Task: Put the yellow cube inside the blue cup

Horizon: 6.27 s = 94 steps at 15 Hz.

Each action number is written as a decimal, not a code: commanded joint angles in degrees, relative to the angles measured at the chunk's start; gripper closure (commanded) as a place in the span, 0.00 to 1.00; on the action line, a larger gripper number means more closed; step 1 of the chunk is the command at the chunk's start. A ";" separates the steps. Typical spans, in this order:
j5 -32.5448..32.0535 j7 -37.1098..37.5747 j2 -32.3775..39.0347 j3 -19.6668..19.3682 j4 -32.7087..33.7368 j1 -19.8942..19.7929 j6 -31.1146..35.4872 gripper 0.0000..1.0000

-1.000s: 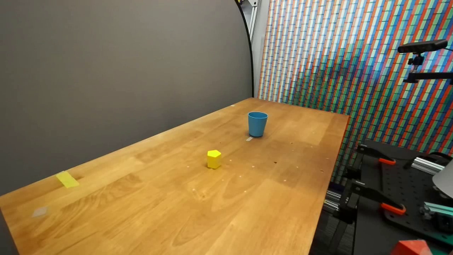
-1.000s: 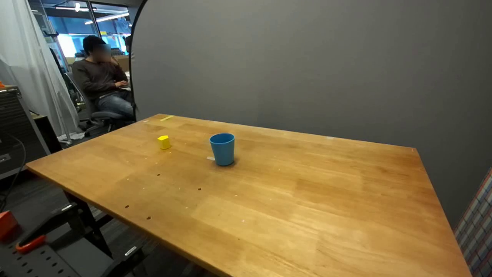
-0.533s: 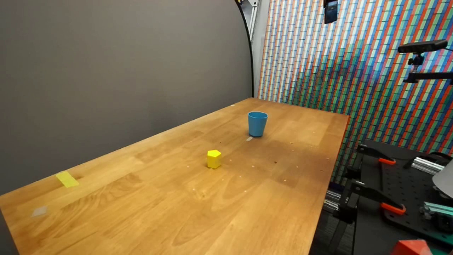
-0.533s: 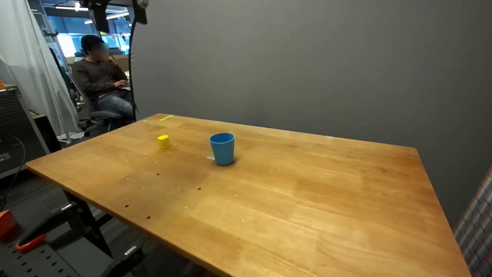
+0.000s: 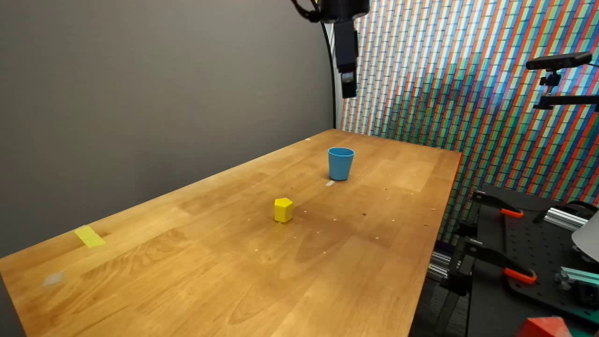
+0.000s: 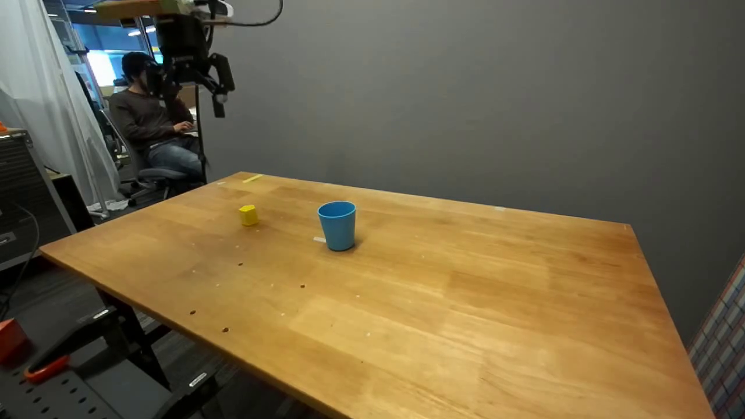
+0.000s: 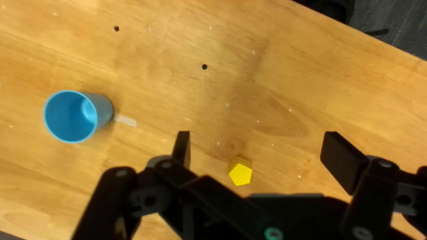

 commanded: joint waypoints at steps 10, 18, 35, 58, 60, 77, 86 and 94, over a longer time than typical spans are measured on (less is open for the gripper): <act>-1.07 0.79 24.58 -0.10 17.68 3.59 7.47 0.00; 1.01 0.41 25.28 0.12 15.72 3.06 7.71 0.00; -7.52 29.45 34.70 -9.53 14.70 12.76 24.40 0.00; -15.47 50.22 27.36 -19.00 13.74 12.53 11.91 0.82; -16.93 53.70 26.47 -19.33 13.50 11.32 10.75 0.82; -21.65 71.48 21.39 -18.95 7.80 3.37 9.65 0.82; -21.05 67.53 18.44 -17.02 4.87 1.89 11.90 0.00; -16.11 47.39 5.56 -8.32 -0.33 1.55 12.09 0.00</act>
